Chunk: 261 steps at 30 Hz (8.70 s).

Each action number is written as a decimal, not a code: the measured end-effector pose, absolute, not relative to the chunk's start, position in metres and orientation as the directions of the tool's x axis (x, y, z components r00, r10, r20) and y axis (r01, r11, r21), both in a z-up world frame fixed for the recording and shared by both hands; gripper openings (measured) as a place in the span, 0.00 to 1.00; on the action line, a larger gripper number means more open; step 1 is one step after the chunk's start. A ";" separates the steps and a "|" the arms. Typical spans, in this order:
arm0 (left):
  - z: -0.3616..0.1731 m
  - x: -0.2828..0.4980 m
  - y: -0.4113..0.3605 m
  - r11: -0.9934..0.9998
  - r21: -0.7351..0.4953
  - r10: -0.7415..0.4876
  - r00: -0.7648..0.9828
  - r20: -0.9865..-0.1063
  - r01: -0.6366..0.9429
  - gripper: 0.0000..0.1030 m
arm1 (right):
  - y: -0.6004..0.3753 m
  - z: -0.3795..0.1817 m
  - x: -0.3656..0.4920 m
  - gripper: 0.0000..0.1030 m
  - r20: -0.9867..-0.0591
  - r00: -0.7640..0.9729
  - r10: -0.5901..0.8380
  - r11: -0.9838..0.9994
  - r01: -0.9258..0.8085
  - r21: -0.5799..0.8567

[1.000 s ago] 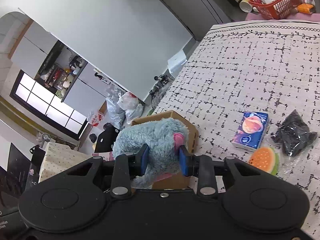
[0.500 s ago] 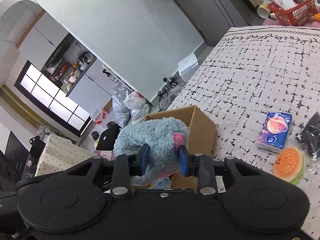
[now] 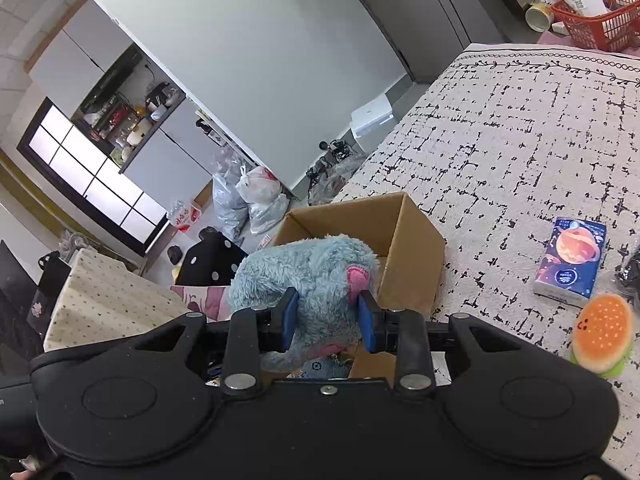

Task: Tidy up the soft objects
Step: 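Lift the grey mouse plush with both grippers and carry it over the box, then lower the mouse plush into the box and open both grippers, then move the left gripper to the burger plush while the right gripper approaches the black bag, then close the left gripper on the burger plush while the right gripper grasps the black bag, then carry the burger plush and black bag over the cardboard box with both grippers, then open the left gripper over the box while the right gripper releases the black bag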

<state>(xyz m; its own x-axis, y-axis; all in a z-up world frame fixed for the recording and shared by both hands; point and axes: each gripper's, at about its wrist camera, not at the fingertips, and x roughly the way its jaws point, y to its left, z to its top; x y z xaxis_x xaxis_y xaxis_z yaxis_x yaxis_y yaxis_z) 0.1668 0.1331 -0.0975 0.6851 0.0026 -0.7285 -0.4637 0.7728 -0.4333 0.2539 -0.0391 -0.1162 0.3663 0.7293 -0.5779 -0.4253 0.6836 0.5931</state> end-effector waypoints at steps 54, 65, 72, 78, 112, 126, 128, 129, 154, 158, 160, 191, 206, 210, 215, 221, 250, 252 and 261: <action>-0.072 0.184 0.112 0.825 -0.281 0.117 0.635 -0.764 -0.490 0.79 | -0.085 -0.081 0.259 0.93 -0.615 0.484 0.622 0.780 -0.314 0.542; -0.056 0.188 0.074 0.860 -0.216 0.147 0.629 -0.763 -0.463 0.79 | -0.135 -0.067 0.266 1.00 -0.621 0.517 0.589 0.803 -0.283 0.525; -0.047 0.190 0.051 0.874 -0.196 0.157 0.640 -0.752 -0.444 0.79 | -0.165 -0.067 0.274 1.00 -0.641 0.523 0.561 0.821 -0.252 0.513; -0.044 0.194 0.030 0.890 -0.184 0.150 0.649 -0.746 -0.418 0.79 | -0.189 -0.066 0.276 1.00 -0.631 0.521 0.575 0.808 -0.239 0.539; -0.091 0.234 -0.055 0.910 -0.207 0.055 0.600 -0.798 -0.359 0.79 | -0.281 -0.114 0.301 1.00 -0.665 0.493 0.561 0.778 -0.040 0.627; -0.150 0.256 -0.054 0.881 -0.250 -0.005 0.518 -0.855 -0.403 0.79 | -0.258 -0.151 0.325 1.00 -0.721 0.398 0.568 0.769 0.055 0.637; -0.157 0.261 -0.054 0.876 -0.257 -0.017 0.506 -0.862 -0.408 0.79 | -0.255 -0.155 0.328 1.00 -0.731 0.392 0.558 0.776 0.064 0.627; -0.159 0.263 -0.054 0.875 -0.259 -0.020 0.503 -0.864 -0.409 0.79 | -0.253 -0.158 0.330 1.00 -0.737 0.387 0.555 0.779 0.070 0.623; -0.195 0.282 -0.032 0.837 -0.324 -0.108 0.449 -0.887 -0.440 0.41 | -0.188 -0.203 0.365 0.94 -0.877 0.297 0.378 0.922 -0.037 0.385; -0.193 0.281 -0.026 0.832 -0.323 -0.101 0.448 -0.888 -0.452 0.41 | -0.187 -0.205 0.365 0.91 -0.895 0.316 0.316 0.946 -0.040 0.320; -0.193 0.279 -0.023 0.823 -0.318 -0.093 0.440 -0.893 -0.471 0.41 | -0.183 -0.205 0.364 0.90 -0.898 0.325 0.297 0.954 -0.062 0.293; -0.093 0.229 -0.016 0.857 -0.252 0.060 0.574 -0.817 -0.449 0.41 | -0.200 -0.133 0.325 0.30 -0.741 0.503 0.446 0.892 -0.186 0.411; -0.067 0.218 -0.008 0.871 -0.229 0.100 0.612 -0.785 -0.435 0.41 | -0.198 -0.103 0.309 0.30 -0.625 0.561 0.544 0.832 -0.262 0.489; -0.063 0.216 -0.002 0.872 -0.230 0.102 0.620 -0.778 -0.432 0.41 | -0.193 -0.097 0.306 0.30 -0.598 0.574 0.559 0.821 -0.279 0.498; -0.056 0.214 0.008 0.871 -0.236 0.104 0.632 -0.768 -0.430 0.41 | -0.185 -0.093 0.305 0.30 -0.580 0.575 0.577 0.807 -0.293 0.513; -0.050 0.215 0.025 0.866 -0.253 0.104 0.651 -0.752 -0.431 0.41 | -0.169 -0.088 0.302 0.30 -0.556 0.579 0.596 0.794 -0.324 0.514; -0.081 0.238 0.154 0.816 -0.314 0.090 0.643 -0.760 -0.485 0.41 | -0.061 -0.091 0.295 0.30 -0.569 0.542 0.618 0.786 -0.417 0.457; -0.084 0.240 0.161 0.813 -0.319 0.084 0.640 -0.764 -0.488 0.41 | -0.053 -0.092 0.297 0.30 -0.571 0.538 0.620 0.784 -0.414 0.461; -0.094 0.248 0.184 0.806 -0.329 0.060 0.621 -0.781 -0.492 0.45 | -0.024 -0.100 0.305 0.30 -0.596 0.499 0.629 0.777 -0.395 0.489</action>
<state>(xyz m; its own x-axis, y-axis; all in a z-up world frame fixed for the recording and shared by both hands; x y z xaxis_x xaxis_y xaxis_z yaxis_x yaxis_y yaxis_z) 0.2480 0.1845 -0.0937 0.6210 0.0604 -0.7815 -0.4924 0.8058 -0.3290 0.3048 -0.0237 -0.0995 0.4992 0.6291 -0.5958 -0.3953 0.7773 0.4894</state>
